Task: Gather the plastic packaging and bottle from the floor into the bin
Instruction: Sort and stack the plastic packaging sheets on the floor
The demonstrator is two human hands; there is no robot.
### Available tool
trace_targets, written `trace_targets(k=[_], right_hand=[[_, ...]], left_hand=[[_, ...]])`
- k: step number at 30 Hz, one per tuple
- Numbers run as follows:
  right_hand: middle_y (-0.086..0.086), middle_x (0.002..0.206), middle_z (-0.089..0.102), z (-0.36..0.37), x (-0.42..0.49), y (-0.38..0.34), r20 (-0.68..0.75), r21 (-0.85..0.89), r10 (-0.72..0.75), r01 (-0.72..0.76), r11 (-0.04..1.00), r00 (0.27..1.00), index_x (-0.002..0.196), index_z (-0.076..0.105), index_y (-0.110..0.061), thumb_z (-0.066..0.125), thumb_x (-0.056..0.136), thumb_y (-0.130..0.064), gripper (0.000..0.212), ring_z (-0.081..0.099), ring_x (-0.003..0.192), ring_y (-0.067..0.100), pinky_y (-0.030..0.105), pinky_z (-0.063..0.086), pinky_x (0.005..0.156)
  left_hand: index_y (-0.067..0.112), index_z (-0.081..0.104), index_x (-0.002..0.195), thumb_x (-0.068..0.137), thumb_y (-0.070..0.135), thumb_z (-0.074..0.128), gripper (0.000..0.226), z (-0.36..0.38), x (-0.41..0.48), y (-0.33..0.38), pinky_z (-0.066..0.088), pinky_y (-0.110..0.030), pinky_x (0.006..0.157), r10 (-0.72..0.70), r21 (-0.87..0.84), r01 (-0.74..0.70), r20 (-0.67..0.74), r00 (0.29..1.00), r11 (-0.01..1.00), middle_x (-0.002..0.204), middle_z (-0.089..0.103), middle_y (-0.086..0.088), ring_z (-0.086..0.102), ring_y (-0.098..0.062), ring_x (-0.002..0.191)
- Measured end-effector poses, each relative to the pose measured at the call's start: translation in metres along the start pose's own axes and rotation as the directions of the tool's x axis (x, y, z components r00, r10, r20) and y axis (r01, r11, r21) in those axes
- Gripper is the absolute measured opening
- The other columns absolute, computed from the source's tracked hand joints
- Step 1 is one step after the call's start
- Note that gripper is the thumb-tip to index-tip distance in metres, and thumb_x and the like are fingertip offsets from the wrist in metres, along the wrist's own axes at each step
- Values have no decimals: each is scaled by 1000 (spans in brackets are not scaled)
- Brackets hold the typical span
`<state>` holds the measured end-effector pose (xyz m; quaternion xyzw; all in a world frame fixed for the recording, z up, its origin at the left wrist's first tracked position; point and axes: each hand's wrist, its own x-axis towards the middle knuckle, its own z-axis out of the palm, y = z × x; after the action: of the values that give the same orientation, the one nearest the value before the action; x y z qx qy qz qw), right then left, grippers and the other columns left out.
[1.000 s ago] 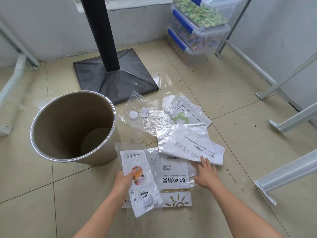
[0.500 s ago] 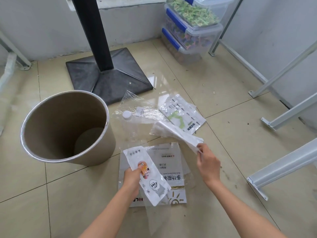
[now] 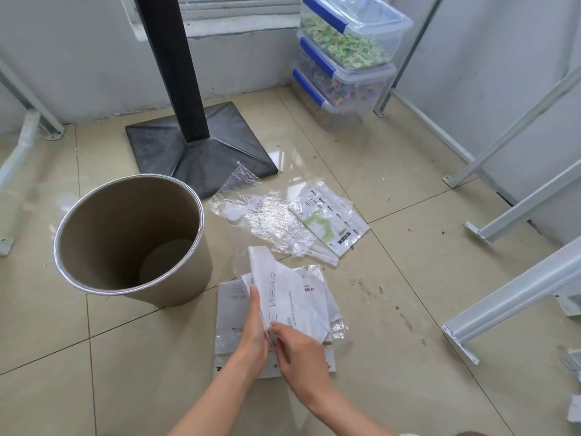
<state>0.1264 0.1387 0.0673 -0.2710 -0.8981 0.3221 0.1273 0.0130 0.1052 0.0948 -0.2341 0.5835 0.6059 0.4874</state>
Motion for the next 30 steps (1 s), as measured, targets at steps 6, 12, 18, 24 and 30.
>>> trace_targets(k=[6, 12, 18, 24, 30], right_hand=[[-11, 115, 69, 7, -9, -16, 305, 176, -109, 57, 983, 946, 116, 64, -26, 45, 93, -29, 30, 63, 102, 4, 20, 51, 86], [-9, 100, 68, 9, 9, 35, 189, 286, 382, -423, 860, 905, 102, 68, -21, 54, 96, -25, 16, 64, 88, 7, 20, 53, 74], [10, 148, 37, -4, 48, 118, 133, 252, 767, -770, 586, 628, 143, 36, -9, 65, 89, -29, 64, 43, 131, 27, 43, 38, 109], [10, 159, 18, -8, 81, 143, 284, 330, 783, -823, 462, 553, 152, 13, -12, 78, 78, -35, 101, 21, 145, 29, 50, 26, 116], [17, 139, 49, 2, 89, 133, 291, 338, 798, -837, 431, 528, 139, 40, -2, 85, 70, -30, 87, 54, 121, 30, 38, 47, 96]], left_hand=[[-6, 56, 114, 82, 11, 65, 38, -37, 6, -11, 52, -31, 59, 76, 269, -21, -193, 978, 963, 101, 69, -24, 66, -29, 71], [-5, 60, 104, 91, 0, 55, 15, -81, 8, 8, 53, -29, 55, 107, 370, -10, -241, 965, 929, 84, 69, -20, 68, -30, 70], [-2, 57, 98, 92, 1, 55, 8, -107, 11, 20, 51, -29, 57, 107, 434, 13, -251, 962, 901, 84, 66, -20, 65, -29, 71], [1, 51, 107, 92, 4, 54, 15, -110, 20, 13, 52, -37, 70, 71, 456, 62, -268, 961, 888, 85, 64, -15, 64, -34, 82], [5, 52, 85, 91, -1, 52, 9, -108, 20, 9, 49, -32, 62, 54, 471, 83, -270, 961, 878, 77, 62, -12, 62, -26, 69]])
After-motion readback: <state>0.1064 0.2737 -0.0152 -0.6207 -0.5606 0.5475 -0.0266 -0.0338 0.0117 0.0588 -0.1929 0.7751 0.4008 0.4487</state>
